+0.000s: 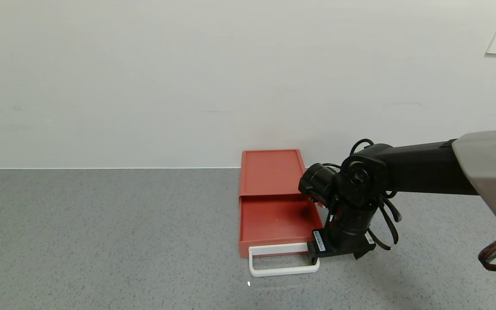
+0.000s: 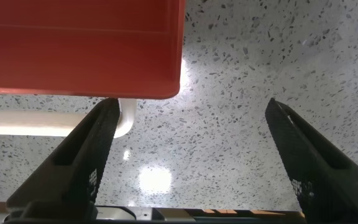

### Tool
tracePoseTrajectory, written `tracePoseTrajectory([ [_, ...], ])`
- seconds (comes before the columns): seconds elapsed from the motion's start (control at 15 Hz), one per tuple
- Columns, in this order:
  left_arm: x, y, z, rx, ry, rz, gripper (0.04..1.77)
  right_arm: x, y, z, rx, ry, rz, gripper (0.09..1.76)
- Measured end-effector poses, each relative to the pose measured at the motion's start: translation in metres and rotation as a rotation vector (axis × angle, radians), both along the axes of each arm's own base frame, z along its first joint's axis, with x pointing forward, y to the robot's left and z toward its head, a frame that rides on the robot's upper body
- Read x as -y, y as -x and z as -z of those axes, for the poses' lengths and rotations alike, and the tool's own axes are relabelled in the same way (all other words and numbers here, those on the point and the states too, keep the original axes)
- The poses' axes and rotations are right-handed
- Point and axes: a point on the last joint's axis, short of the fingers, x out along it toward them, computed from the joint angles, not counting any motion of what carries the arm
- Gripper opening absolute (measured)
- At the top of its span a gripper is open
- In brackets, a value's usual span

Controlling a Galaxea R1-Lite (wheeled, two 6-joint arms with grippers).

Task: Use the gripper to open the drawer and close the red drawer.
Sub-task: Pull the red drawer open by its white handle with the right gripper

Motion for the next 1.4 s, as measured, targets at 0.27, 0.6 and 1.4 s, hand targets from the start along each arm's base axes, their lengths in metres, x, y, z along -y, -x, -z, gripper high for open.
tracePoseTrajectory([
  [0.27,0.0,0.0,0.0,0.0,0.0,0.0,1.75,-0.0003,0.0001,0.0002,0.0,0.0,-0.001,1.71],
  [0.6,0.0,0.0,0.0,0.0,0.0,0.0,1.75,-0.0005,0.0,0.0,-0.009,-0.015,-0.008,1.71],
  [1.4,0.0,0.0,0.0,0.0,0.0,0.0,1.75,-0.0034,0.0014,-0.0006,-0.015,-0.03,-0.017,1.71],
])
